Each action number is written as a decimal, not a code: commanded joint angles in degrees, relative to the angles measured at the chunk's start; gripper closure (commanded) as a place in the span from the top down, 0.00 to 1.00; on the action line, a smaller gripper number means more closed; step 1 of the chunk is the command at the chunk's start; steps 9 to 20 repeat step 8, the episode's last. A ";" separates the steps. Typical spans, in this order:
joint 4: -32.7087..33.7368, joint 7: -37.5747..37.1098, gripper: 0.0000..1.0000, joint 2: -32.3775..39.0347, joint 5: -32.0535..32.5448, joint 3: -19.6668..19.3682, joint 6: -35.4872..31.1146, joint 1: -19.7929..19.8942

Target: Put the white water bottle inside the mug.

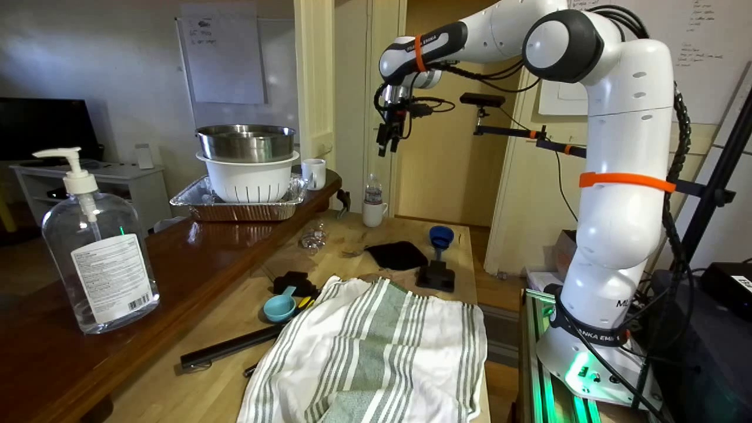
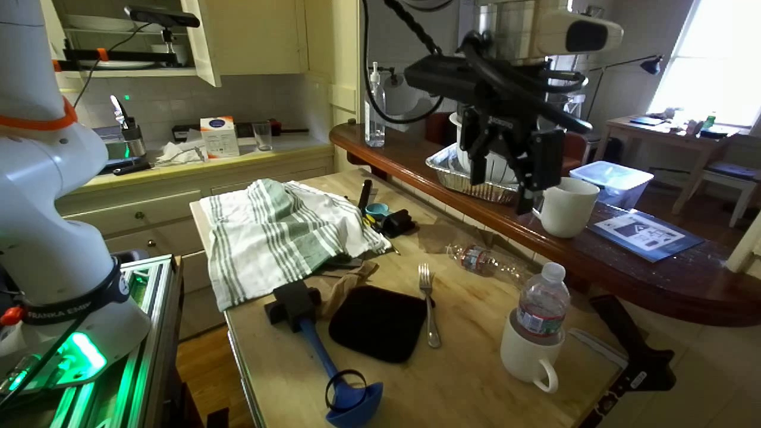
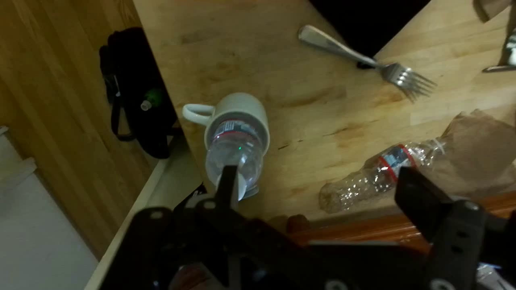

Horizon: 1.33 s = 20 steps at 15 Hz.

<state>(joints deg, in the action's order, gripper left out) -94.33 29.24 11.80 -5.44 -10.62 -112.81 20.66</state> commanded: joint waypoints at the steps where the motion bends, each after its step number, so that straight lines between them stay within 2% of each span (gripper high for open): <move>1: -5.85 -1.80 1.00 -5.07 3.34 -0.70 2.39 -1.89; 3: -8.16 1.55 1.00 -6.92 3.04 -0.32 2.96 -2.30; 4: -3.84 0.33 1.00 -3.74 1.93 -0.85 2.78 -1.95; 8: -6.31 0.91 1.00 -5.44 2.01 -0.87 2.73 -2.75; 20: -6.31 0.91 1.00 -5.44 2.01 -0.87 2.73 -2.75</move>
